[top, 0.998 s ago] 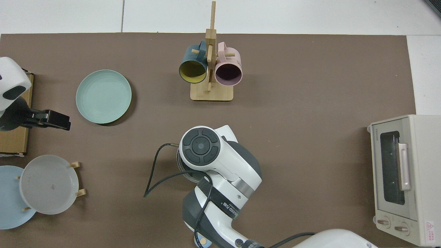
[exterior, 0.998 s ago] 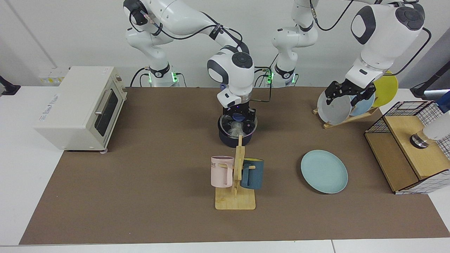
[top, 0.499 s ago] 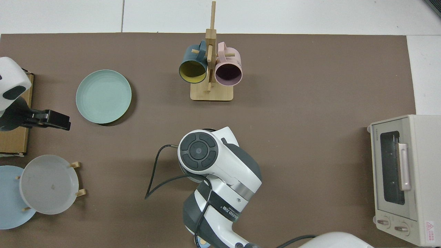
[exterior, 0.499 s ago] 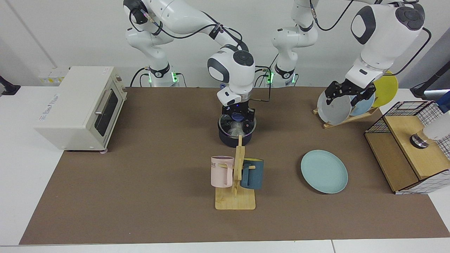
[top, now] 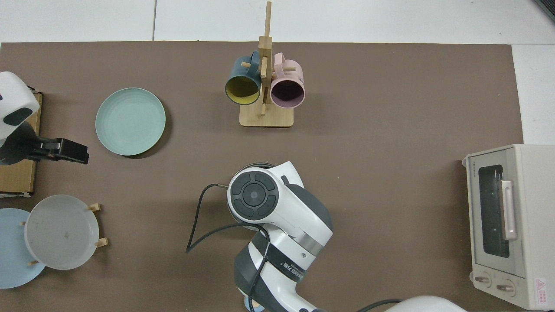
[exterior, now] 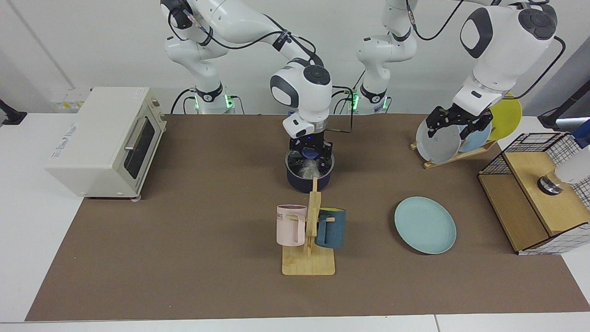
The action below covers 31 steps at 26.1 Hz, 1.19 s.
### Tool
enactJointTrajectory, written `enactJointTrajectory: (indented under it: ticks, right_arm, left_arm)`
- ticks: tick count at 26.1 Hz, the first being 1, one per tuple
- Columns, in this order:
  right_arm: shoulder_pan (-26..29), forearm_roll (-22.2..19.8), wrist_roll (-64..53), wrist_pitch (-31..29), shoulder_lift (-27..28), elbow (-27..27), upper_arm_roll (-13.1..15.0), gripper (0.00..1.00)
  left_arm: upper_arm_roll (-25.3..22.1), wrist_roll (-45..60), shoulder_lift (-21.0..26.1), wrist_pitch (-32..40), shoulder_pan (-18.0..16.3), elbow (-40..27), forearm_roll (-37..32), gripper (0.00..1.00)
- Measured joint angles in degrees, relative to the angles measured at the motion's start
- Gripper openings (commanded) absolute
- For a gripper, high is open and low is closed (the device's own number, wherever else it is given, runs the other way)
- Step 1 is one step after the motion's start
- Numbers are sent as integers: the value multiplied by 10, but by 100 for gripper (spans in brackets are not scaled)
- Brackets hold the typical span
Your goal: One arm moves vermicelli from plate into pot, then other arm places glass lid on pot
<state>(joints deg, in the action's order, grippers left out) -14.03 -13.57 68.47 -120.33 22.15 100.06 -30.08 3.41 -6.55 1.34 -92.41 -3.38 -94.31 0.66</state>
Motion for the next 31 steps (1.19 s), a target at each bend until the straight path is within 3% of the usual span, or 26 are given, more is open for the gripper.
enactJointTrajectory:
  ticks: [8, 9, 10, 11, 31]
  right_arm:
    - [1, -3, 0, -2, -1, 2, -1, 0]
    - [1, -3, 0, -2, -1, 3, -1, 11]
    - [1, -4, 0, -2, -1, 3, -1, 49]
    - [1, -4, 0, -2, -2, 3, -1, 99]
    - [1, -7, 1, -6, -2, 8, 0, 100]
  left_arm:
    - [0, 0, 0, 0, 0, 0, 0, 100]
    - [0, 0, 0, 0, 0, 0, 0, 100]
    - [0, 0, 0, 0, 0, 0, 0, 100]
    - [0, 0, 0, 0, 0, 0, 0, 100]
    - [0, 0, 0, 0, 0, 0, 0, 100]
